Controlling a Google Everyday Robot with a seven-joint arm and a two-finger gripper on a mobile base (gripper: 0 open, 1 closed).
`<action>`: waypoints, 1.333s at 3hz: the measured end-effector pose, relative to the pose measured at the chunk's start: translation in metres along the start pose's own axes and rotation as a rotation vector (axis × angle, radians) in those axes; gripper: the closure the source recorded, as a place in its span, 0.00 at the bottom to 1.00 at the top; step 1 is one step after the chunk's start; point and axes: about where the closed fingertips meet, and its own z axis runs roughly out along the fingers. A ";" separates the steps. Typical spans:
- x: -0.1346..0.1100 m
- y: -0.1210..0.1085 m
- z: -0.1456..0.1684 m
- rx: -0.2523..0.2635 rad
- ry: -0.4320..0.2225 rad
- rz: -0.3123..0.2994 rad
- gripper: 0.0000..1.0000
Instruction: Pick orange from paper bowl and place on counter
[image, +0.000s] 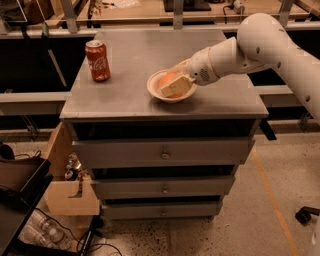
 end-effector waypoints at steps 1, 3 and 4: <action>0.008 0.005 0.010 -0.004 -0.008 0.012 0.27; 0.008 0.006 0.012 -0.006 -0.011 0.017 0.44; 0.010 0.007 0.017 -0.005 -0.009 0.016 0.67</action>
Offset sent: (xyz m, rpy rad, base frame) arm -0.0072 0.0083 -0.0341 0.0317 0.0224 -0.0175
